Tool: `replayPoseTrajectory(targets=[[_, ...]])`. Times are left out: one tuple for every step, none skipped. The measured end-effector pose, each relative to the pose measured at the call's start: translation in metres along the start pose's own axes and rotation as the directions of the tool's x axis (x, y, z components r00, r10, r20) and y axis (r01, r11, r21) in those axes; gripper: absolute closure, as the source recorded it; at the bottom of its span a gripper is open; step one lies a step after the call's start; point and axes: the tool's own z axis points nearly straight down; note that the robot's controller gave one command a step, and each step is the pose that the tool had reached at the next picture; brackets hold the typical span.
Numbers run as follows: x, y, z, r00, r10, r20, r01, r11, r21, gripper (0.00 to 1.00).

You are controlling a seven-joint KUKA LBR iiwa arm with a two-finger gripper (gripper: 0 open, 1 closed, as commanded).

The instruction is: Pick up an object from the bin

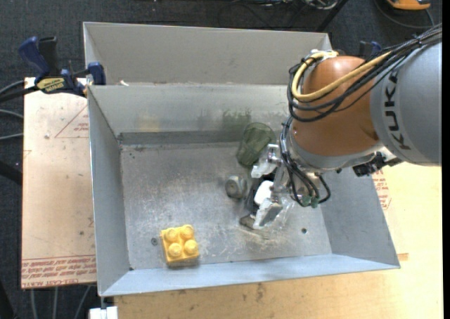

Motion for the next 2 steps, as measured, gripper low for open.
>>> replayPoseTrajectory(targets=[[-0.016,-0.008,0.036,0.977,0.211,-0.012,-0.211,0.977,0.006,0.00],[-0.031,-0.019,0.059,0.999,0.043,-0.008,-0.042,0.999,0.003,0.00]])
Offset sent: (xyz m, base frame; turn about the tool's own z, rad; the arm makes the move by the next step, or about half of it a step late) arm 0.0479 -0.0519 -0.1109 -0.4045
